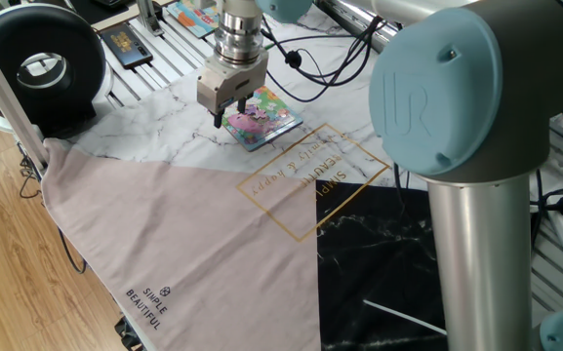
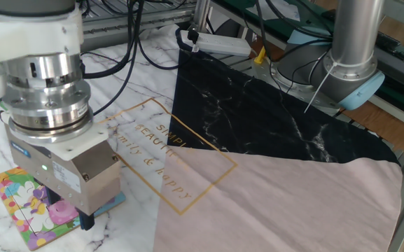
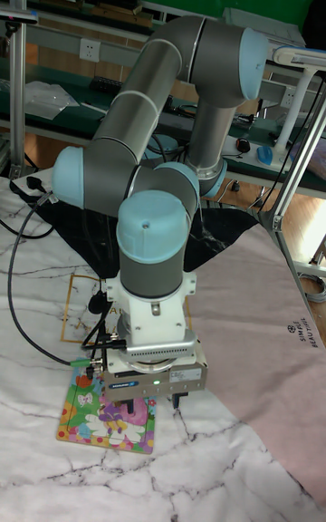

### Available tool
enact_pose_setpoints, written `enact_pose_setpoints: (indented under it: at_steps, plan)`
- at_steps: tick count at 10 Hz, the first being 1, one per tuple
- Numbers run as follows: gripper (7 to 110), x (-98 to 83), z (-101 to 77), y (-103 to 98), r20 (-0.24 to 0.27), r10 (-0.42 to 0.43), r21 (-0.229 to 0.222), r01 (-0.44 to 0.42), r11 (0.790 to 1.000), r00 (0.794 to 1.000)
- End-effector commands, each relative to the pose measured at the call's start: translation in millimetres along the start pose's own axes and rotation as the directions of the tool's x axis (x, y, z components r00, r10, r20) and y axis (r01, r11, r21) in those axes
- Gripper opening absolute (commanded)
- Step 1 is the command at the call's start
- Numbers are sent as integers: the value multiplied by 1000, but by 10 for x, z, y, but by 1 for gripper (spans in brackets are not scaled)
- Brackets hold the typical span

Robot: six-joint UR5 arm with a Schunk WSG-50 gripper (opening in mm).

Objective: Assemble one piece of a puzzle

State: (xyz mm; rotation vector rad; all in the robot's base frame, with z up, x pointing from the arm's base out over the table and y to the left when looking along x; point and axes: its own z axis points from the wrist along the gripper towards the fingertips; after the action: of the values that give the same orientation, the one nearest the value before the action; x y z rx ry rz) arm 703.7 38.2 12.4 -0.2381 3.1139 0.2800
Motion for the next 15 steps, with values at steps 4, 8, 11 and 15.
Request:
enact_pose_setpoints:
  at_steps: [4,8,11,15]
  plan:
    - [66,266,-45,-412,-58,-79,126,86,988,995]
    - [107,426,-65,-407,-103,-90,113,102,988,991]
    - [107,395,-39,-390,-73,-103,96,110,989,992]
    - [107,350,13,-346,-61,-95,75,99,992,994]
